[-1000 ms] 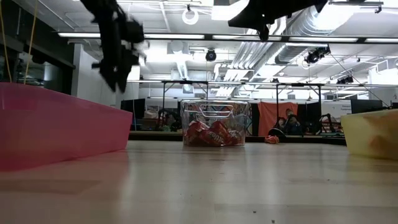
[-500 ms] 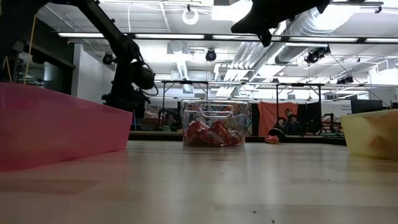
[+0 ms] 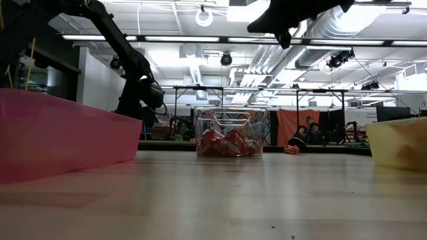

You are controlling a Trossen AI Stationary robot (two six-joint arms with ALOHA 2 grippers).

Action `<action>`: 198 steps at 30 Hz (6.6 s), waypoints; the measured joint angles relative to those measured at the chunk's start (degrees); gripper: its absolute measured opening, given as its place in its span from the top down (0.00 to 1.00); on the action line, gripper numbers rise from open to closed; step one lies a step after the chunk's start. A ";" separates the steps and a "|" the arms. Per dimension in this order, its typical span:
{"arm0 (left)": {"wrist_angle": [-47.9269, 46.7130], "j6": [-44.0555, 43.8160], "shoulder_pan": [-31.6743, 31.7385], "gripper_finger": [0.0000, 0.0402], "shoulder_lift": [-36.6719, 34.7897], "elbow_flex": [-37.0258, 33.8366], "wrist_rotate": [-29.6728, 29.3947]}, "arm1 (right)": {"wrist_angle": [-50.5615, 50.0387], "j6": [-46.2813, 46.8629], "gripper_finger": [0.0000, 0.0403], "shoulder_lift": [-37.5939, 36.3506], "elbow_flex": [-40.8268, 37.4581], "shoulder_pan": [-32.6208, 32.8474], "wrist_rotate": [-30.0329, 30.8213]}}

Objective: Sort candy
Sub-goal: Put the orange candy into the yellow bin

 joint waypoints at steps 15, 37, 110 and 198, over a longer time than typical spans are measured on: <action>-0.42 -2.93 0.27 1.00 -12.15 -0.04 7.48 | 0.08 -0.22 1.00 0.00 -0.02 0.95 0.57; 49.01 -28.33 -25.16 1.00 -63.91 -28.50 26.01 | 0.11 -0.20 1.00 0.00 -0.04 3.22 -0.24; 82.44 -32.14 -44.12 1.00 -66.15 -51.23 14.08 | 0.22 -0.63 1.00 -5.50 -0.04 2.94 -0.11; 82.77 -19.12 -40.19 1.00 -43.15 -32.85 28.64 | -3.91 -23.10 0.39 7.84 12.69 7.32 8.57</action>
